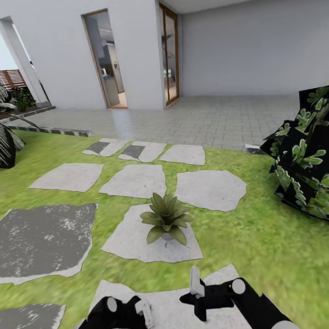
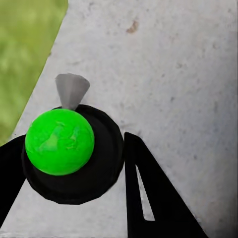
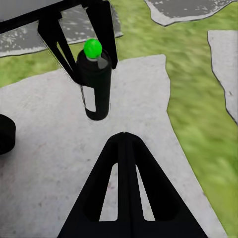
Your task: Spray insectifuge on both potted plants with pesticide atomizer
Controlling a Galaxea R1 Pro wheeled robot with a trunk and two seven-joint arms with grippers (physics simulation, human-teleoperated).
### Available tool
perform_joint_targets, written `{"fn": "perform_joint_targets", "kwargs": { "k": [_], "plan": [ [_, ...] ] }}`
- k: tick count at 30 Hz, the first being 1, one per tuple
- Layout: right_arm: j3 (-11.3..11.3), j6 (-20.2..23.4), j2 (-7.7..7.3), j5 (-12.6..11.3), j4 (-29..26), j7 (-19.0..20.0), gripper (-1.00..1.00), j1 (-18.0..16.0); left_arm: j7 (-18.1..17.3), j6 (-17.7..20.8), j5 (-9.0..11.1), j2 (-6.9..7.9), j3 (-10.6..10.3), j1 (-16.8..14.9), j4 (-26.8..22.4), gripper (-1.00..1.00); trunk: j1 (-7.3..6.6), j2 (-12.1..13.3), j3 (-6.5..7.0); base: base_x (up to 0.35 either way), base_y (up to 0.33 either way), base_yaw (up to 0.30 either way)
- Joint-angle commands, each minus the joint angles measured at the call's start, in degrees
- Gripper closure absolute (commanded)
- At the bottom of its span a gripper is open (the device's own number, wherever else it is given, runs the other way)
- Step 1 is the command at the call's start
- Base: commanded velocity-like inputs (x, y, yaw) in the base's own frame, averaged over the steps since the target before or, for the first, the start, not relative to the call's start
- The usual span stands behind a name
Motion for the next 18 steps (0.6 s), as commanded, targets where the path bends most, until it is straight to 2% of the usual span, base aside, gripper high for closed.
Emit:
{"fn": "perform_joint_targets", "kwargs": {
  "k": [1,2,6,8,9,12,13,15,17,18],
  "plan": [
    [-0.1,-0.3,0.01,0.5,-0.1,0.0,1.00,0.0,-0.2,0.5,0.1,0.62,-0.2,0.0,-0.1,1.00,-0.01,0.0,-0.05,0.000,0.000,0.000],
    [-0.1,-0.3,0.01,0.5,0.0,0.0,-1.00,0.0,-0.2,0.5,0.1,1.20,-0.2,0.1,-0.1,1.00,-0.01,0.0,-0.05,0.000,0.000,0.000],
    [-0.2,-0.4,-0.07,0.5,0.1,0.0,-1.00,0.0,-0.2,0.4,0.4,3.14,-0.1,0.2,0.0,1.00,-0.01,0.0,-0.05,0.000,0.000,0.000],
    [-0.6,-0.3,-0.21,0.5,0.3,-1.0,-1.00,0.0,-0.2,0.3,0.5,4.22,0.9,0.3,0.0,1.00,-0.01,0.0,-0.05,0.000,0.000,0.000],
    [-0.6,-0.3,-0.28,0.5,0.4,-1.4,-1.00,0.0,-0.1,0.3,0.5,4.30,1.2,0.3,0.0,1.00,-0.01,0.0,-0.05,0.000,0.000,0.000],
    [-0.7,-0.4,-0.66,0.4,0.7,-5.8,-1.00,0.0,0.0,0.3,0.6,4.49,2.4,0.4,0.1,1.00,-0.01,0.0,-0.05,0.000,0.000,0.000],
    [-0.7,-0.4,-1.00,0.4,1.5,-8.4,-1.00,0.1,0.0,0.3,0.6,4.51,3.1,0.4,0.1,1.00,-0.01,0.0,-0.05,0.000,0.000,0.000],
    [-0.7,-0.4,-1.75,0.4,3.7,-12.5,-1.00,0.1,0.0,0.3,0.7,4.43,4.7,0.4,0.1,1.00,-0.01,0.0,-0.05,0.000,0.000,0.000],
    [-0.7,-0.5,-2.82,0.3,8.6,-17.9,-1.00,0.1,0.0,0.3,0.9,4.17,7.4,0.4,0.1,1.00,-0.01,0.0,-0.05,0.000,0.000,0.000],
    [-0.7,-0.5,-3.10,0.3,9.9,-19.2,-1.00,0.1,0.0,0.3,0.9,4.10,8.1,0.4,0.1,1.00,-0.01,0.0,-0.05,0.000,0.000,0.000]
  ]
}}
